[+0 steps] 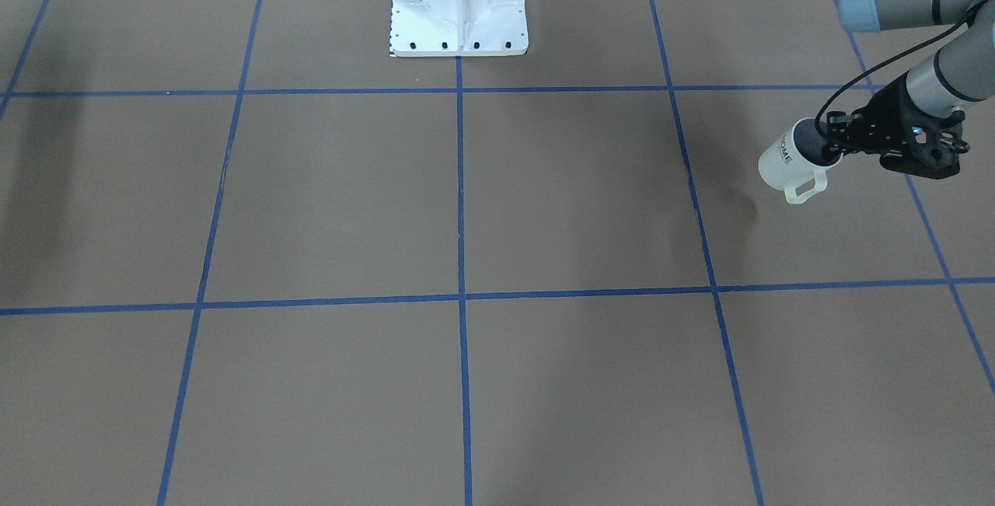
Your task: Left arm hands cup to right arm to dump lemon
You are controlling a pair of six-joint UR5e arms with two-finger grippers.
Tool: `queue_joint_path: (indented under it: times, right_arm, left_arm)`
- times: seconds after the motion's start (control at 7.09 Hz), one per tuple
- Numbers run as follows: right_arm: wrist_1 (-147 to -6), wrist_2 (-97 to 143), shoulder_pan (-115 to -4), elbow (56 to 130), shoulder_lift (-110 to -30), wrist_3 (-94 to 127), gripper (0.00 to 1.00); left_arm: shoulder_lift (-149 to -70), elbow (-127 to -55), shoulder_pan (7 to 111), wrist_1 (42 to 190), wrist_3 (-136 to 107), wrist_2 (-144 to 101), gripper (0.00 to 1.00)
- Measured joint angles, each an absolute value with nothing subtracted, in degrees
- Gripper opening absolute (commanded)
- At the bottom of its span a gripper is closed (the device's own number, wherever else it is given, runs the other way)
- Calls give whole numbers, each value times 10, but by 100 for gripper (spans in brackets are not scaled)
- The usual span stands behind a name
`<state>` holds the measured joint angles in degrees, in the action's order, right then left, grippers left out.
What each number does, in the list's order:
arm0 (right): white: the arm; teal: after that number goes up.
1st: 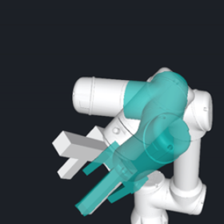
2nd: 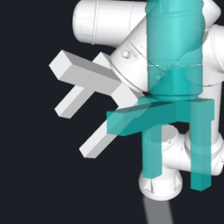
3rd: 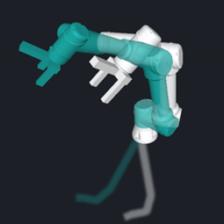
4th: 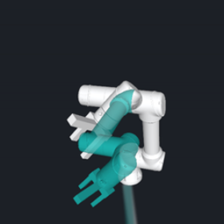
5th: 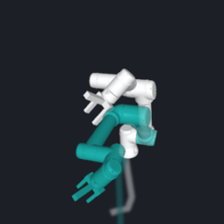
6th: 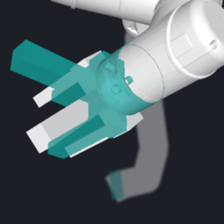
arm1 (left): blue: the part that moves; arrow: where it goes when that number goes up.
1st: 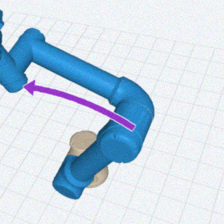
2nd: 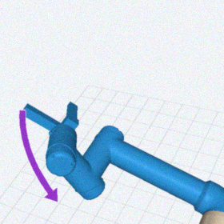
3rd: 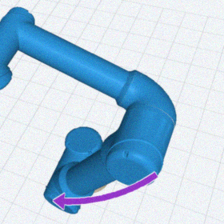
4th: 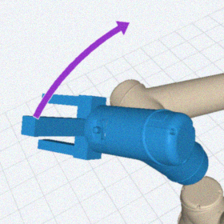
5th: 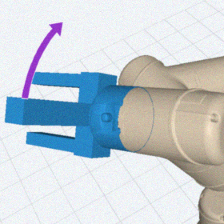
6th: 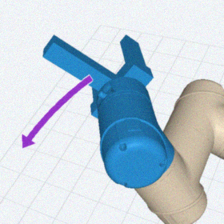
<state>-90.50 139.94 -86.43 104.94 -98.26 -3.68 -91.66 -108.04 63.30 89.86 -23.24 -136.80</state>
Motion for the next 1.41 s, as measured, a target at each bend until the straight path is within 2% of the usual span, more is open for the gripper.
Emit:
queue_joint_path:
  times: [0.42, 0.85, 1.41]
  right_arm:
    - [-843, 1442, -860, 1047, -979, -33, 99]
    - [-746, 1436, -829, 1041, -930, 12, 100]
    - [-565, 1272, -681, 1039, -850, 269, 99]
  left_arm:
    - [-1013, -1112, 628, 842, -429, -1371, 0]
    - [-1132, -1112, 570, 838, -630, -1370, 0]
    - [-1254, -1087, 501, 793, -776, -1330, 0]
